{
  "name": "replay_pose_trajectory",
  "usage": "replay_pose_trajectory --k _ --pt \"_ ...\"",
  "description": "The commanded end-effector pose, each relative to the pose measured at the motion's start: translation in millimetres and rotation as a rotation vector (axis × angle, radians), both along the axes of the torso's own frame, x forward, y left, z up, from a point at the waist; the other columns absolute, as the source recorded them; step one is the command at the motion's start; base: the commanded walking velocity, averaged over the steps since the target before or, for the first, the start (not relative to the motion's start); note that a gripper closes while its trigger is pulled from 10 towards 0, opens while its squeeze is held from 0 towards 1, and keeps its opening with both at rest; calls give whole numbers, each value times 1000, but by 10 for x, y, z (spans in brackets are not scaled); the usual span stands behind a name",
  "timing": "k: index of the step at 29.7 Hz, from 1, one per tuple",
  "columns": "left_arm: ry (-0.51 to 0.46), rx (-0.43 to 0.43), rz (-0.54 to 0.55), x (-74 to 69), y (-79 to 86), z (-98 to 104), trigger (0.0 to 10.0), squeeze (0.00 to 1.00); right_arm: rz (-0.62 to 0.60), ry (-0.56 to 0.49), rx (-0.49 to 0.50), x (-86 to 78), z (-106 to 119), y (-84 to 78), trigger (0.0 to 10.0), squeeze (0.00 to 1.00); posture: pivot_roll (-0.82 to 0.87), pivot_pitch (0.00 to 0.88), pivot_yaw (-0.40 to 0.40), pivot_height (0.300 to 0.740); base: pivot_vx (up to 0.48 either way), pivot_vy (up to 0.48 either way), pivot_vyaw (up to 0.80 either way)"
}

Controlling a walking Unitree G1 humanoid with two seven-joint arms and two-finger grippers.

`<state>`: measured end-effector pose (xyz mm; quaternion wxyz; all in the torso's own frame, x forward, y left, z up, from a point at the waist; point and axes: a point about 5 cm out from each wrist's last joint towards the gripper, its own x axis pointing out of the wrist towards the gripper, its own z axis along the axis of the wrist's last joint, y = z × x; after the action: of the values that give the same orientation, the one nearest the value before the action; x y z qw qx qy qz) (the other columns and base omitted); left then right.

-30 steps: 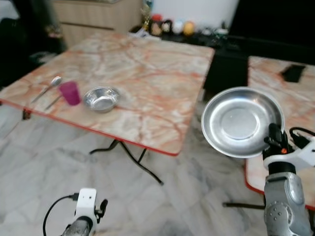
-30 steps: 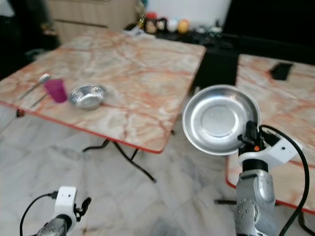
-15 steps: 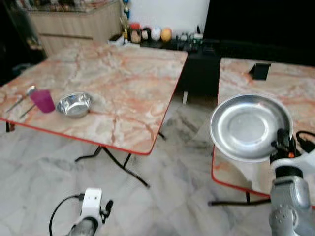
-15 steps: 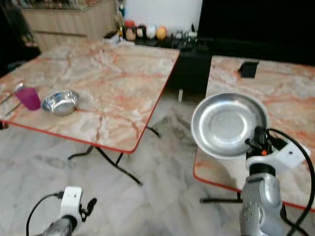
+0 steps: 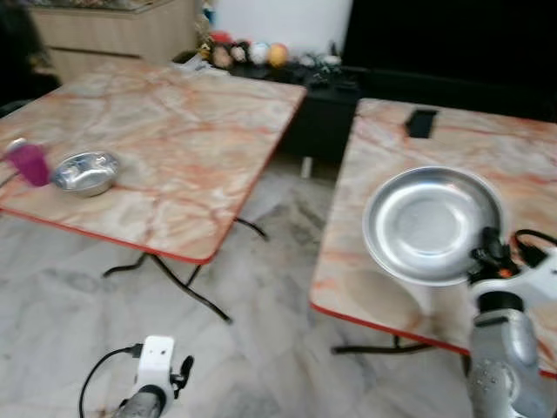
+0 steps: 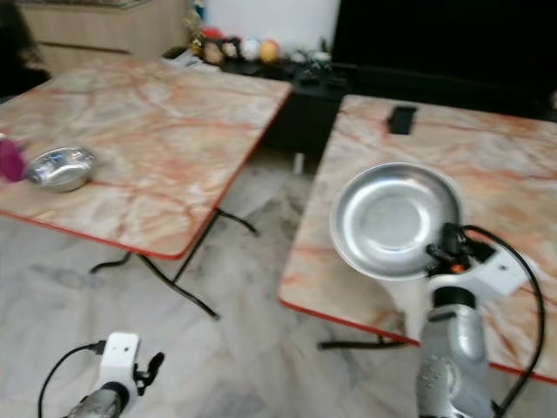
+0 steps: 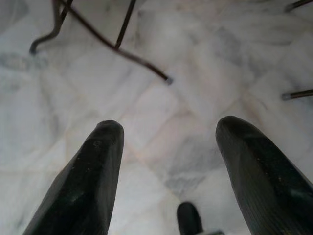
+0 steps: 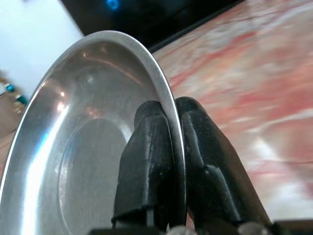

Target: Setting the table

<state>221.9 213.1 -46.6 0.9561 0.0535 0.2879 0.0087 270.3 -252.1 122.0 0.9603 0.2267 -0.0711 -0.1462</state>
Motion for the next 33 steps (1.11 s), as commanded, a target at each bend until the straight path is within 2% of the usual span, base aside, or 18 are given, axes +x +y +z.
replay_pose_trajectory --k 1,28,33 --pt "7 -5 -12 -13 -58 -21 10000 0 -36 -25 -16 -18 70 -81 10000 0 -20 32 -14 740 0 -315 0" --pt "-2 -2 -6 15 -39 1 10000 0 -47 -22 -16 -15 77 -104 10000 0 -19 50 -10 740 0 -310 0" --pt "-7 -10 6 17 -36 4 10000 0 -45 -23 -14 -13 78 -103 10000 0 -19 50 -10 740 0 0 0"
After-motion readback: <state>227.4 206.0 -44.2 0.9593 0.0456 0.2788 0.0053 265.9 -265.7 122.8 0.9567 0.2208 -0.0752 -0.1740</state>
